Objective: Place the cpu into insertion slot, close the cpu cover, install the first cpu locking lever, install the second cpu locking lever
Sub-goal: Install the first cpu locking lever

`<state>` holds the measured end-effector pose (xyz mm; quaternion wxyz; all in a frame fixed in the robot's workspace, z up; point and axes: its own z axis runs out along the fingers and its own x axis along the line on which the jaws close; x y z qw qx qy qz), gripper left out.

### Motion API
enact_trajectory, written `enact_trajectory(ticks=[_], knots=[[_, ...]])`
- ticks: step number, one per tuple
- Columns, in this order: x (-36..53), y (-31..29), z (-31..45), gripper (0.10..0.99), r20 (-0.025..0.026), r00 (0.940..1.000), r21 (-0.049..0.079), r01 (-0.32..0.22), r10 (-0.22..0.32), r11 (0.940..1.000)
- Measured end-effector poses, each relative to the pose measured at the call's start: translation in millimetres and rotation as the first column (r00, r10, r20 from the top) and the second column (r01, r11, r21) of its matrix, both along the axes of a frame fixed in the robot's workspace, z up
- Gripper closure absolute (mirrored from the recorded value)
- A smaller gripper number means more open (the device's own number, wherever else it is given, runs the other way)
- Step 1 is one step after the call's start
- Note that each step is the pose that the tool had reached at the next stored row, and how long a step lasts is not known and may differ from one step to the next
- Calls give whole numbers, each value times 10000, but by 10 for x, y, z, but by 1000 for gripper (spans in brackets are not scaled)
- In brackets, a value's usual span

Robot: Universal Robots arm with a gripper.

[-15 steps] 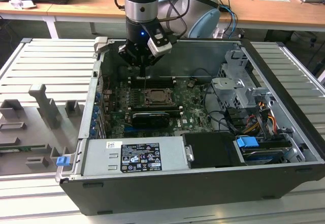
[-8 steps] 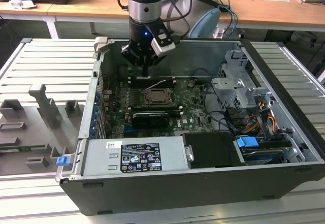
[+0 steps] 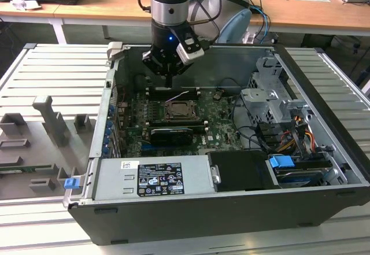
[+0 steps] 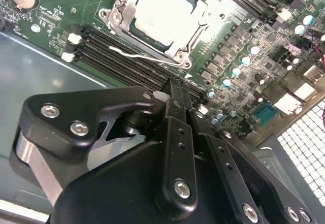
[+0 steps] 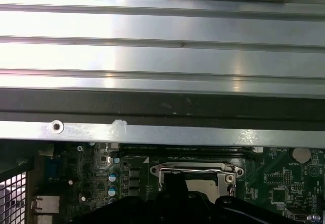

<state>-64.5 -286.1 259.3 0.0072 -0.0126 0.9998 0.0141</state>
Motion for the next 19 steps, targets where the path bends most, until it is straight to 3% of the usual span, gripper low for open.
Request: enact_trajectory(ticks=[11, 13, 14, 19], knots=[[102, 0, -13, 980, 0, 10000, 18, 0, 0, 10000], [109, 0, -36, 980, 0, 10000, 276, 0, 0, 9996], [109, -1, -56, 980, 2, 10000, 328, 0, 0, 9995], [109, -7, -165, 980, 3, 10000, 340, -14, 14, 9994]])
